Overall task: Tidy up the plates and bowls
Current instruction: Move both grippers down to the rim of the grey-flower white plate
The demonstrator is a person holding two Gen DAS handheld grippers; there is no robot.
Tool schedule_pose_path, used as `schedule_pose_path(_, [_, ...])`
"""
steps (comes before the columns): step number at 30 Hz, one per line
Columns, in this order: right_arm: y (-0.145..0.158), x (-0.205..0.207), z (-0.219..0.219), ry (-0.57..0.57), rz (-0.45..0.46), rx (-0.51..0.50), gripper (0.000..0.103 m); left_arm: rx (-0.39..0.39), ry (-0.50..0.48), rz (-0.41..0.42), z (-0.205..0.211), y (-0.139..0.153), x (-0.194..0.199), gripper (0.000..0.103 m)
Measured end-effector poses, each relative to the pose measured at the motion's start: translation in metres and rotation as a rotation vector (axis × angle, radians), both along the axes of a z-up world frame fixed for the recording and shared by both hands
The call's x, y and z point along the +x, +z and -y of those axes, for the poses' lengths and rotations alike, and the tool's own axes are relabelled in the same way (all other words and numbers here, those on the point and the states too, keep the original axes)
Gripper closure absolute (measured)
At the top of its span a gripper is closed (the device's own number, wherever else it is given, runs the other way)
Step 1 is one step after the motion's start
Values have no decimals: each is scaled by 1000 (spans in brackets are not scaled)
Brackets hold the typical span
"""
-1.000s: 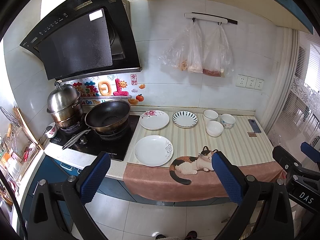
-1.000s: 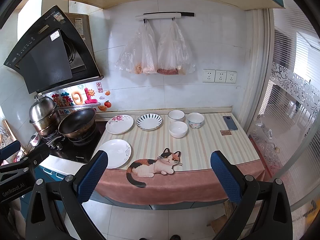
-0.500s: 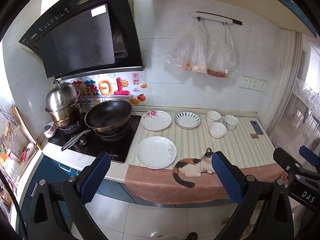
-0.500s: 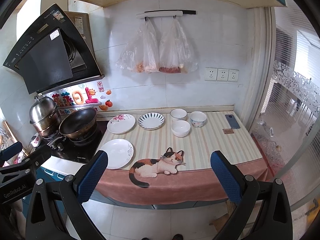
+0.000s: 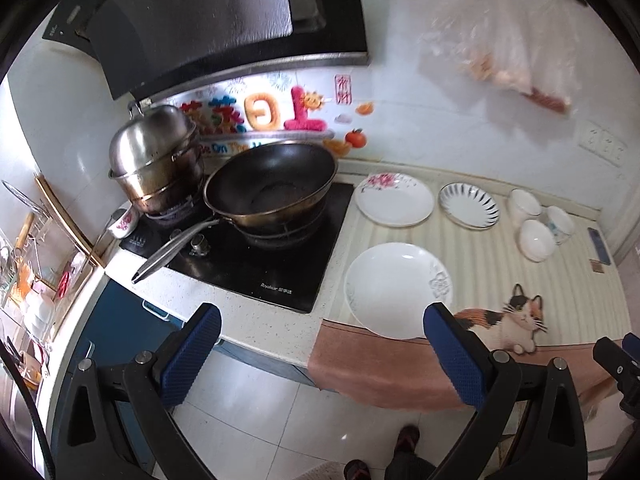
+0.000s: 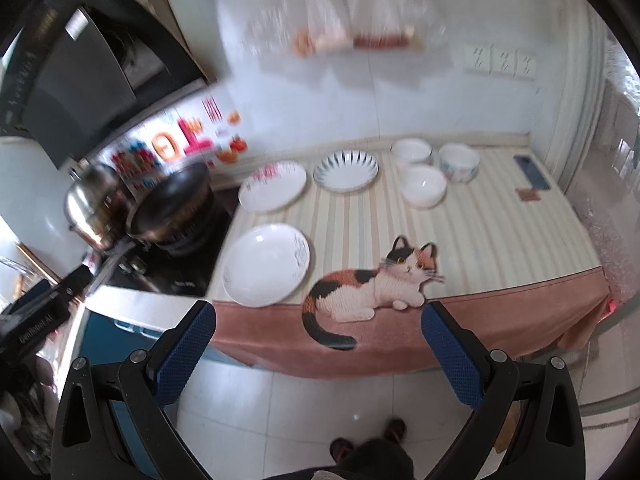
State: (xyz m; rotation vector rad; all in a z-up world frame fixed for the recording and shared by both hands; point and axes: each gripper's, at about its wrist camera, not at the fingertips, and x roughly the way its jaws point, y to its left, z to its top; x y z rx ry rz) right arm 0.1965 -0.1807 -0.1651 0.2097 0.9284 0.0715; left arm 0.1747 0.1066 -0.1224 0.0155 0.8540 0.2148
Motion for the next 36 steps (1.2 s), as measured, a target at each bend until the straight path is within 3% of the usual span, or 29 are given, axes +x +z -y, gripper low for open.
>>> schedule_pose_path(9, [-109, 137, -19, 98, -174, 6, 0, -5, 72, -150, -15, -77, 100, 0])
schedule_pose_path(15, [-180, 223, -29, 162, -257, 15, 0, -126, 83, -298, -29, -149, 169, 1])
schedule_pose_path(19, [-230, 271, -36, 189, -330, 24, 1, -154, 96, -400, -39, -194, 202, 9])
schedule_pose_path(23, [-268, 301, -44, 215, -395, 75, 5, -235, 107, -499, -48, -233, 224, 25])
schedule_pose_path(25, [-284, 311, -49, 234, -431, 104, 12, -280, 105, -536, -49, -250, 230, 34])
schedule_pose_path(27, [-300, 319, -54, 254, -468, 133, 22, -303, 93, -564, -48, -260, 232, 53])
schedule_pose_path(30, [-317, 325, -57, 270, -518, 178, 38, -340, 81, -583, -44, -269, 231, 71])
schedule_pose_path(31, [-314, 325, -57, 275, -490, 181, 41, -343, 81, -581, -43, -269, 230, 72])
schedule_pose_path(32, [-314, 325, -61, 299, -483, 196, 51, -334, 82, -574, -41, -268, 228, 71])
schedule_pose_path(33, [-317, 327, -62, 316, -497, 212, 67, -329, 82, -570, -40, -267, 227, 71])
schedule_pose_path(36, [-323, 329, -64, 349, -512, 227, 85, -323, 85, -565, -36, -263, 223, 71])
